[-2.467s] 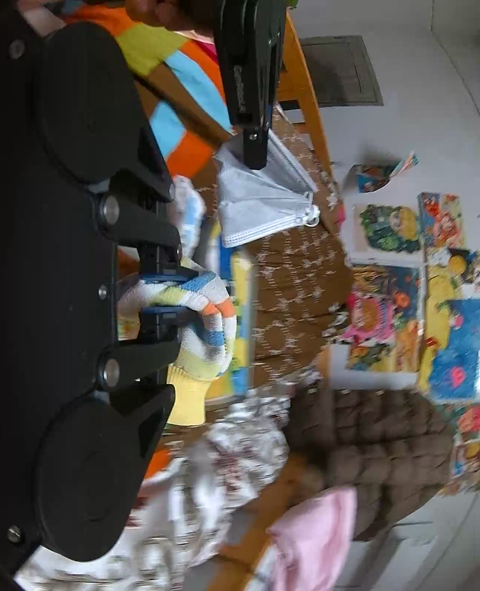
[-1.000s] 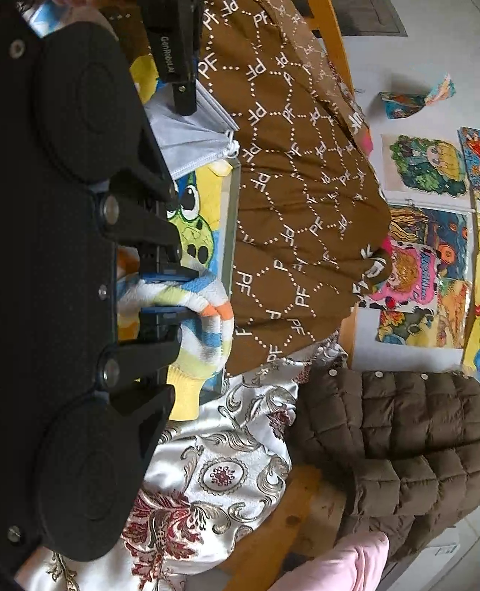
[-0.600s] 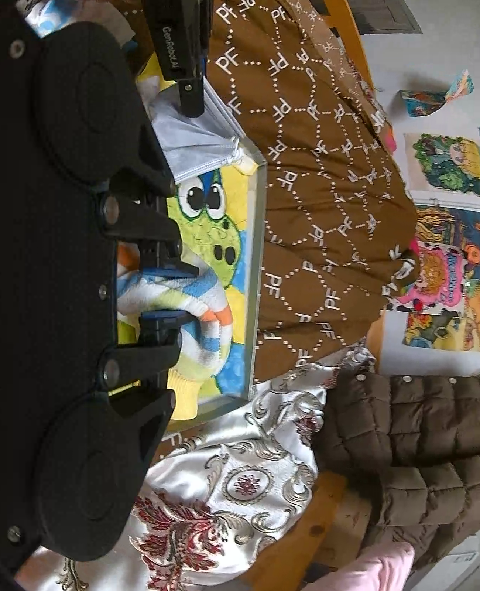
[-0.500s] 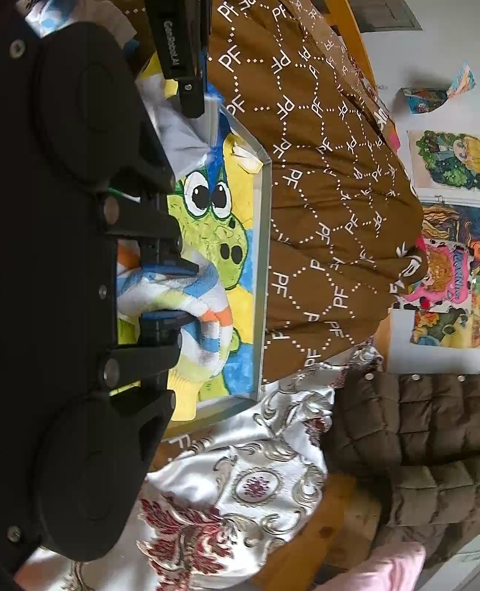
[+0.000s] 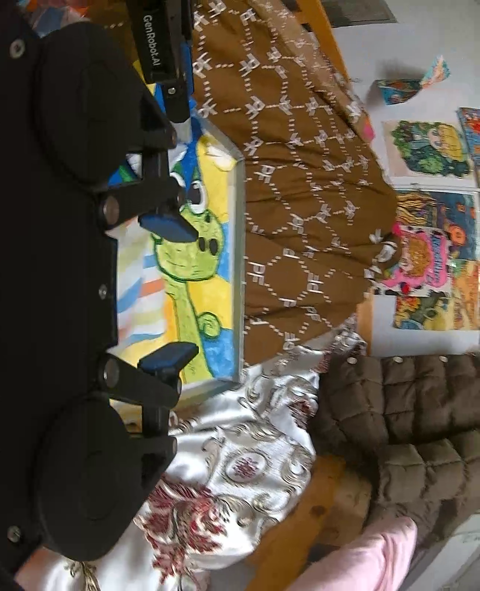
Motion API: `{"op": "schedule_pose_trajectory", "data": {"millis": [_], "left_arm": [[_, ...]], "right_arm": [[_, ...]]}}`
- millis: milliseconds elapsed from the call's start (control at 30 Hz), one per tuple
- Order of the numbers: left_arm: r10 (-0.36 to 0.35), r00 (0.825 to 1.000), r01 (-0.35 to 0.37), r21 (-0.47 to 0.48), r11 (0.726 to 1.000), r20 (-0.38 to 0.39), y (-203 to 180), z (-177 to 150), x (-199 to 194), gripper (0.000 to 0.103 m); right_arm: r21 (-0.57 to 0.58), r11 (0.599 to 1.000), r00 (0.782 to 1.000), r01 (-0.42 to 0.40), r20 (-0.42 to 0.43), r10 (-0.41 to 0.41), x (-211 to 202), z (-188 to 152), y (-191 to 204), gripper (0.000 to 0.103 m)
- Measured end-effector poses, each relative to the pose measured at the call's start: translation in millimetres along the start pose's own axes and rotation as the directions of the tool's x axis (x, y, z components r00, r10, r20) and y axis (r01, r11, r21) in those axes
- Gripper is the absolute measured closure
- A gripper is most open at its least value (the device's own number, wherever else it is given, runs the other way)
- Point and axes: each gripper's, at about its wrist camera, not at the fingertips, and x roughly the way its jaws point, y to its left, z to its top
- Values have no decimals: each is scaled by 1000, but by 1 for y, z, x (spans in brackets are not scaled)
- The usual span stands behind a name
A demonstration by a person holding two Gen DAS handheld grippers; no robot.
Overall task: Organize soft objects
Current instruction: 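Open both tools to drop the sock and mask into the tray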
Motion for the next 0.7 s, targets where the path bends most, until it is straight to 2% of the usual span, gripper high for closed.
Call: {"op": "schedule_pose_trajectory", "data": {"millis": [67,200,333,467,633,700], "left_arm": [[-6,1000,6,-6,1000,20,-5,6,-11,62],[-13,996,13,-8,1000,84,-15,18,-40,45],[-29,988,32,-20,999,150,-27,29,-74,32],[-44,974,56,-48,997,220,-34,40,-113,25],[-46,954,69,-66,995,295,-38,43,-162,13],[-42,941,67,-63,996,335,-41,41,-184,9]], "right_arm": [[23,1000,1000,-2,30,2,-13,6,-3,44],[53,999,996,-9,93,4,-43,20,-10,35],[69,997,987,-22,159,11,-78,30,-15,22],[66,997,975,-26,223,10,-116,40,-18,12],[74,996,954,-48,299,24,-165,45,-20,6],[73,996,944,-59,329,32,-181,42,-20,4]]}}
